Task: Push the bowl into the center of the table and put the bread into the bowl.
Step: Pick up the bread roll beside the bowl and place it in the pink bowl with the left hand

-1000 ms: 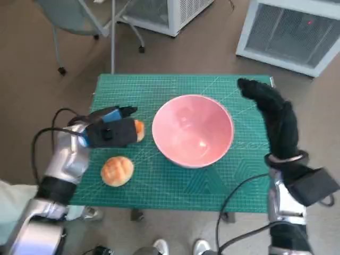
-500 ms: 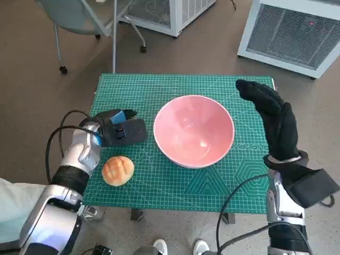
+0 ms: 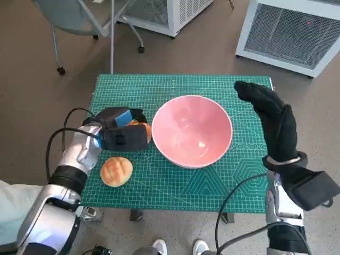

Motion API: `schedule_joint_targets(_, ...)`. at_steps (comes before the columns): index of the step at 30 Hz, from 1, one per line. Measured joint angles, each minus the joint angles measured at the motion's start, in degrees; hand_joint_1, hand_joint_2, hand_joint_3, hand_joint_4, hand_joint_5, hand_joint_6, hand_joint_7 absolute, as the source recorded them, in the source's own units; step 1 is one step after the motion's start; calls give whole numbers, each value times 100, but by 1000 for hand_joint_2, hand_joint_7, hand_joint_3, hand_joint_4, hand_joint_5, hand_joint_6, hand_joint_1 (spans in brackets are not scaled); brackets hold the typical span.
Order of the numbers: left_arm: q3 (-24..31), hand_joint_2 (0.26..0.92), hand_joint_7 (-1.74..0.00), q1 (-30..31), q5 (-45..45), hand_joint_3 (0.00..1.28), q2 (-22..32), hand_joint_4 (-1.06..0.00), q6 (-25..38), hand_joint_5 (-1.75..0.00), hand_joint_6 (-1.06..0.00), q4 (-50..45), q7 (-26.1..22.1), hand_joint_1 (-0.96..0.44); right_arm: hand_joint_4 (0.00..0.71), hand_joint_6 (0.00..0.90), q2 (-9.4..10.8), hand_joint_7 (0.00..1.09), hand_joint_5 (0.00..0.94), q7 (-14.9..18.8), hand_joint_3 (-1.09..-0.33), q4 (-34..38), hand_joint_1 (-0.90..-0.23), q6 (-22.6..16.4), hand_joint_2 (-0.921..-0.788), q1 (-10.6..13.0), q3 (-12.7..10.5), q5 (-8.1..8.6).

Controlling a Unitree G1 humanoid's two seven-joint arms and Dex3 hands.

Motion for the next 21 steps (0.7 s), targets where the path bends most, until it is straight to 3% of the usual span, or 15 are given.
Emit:
schedule_joint_targets(15,1046,920,-1159,655,-633,54,560,-714,81,-1138,-632,-2895,-184,2,163,-1,45,425,10,-5,-798,1,-703,-6,-921,6,3,-4)
schedule_joint_targets(21,1296,918,-1047,799,-701,51,554,-725,168,-1214,-654,-3875,-153,1,164,-1,58,425,9,-5,-798,1,-705,-6,-921,6,10,-5)
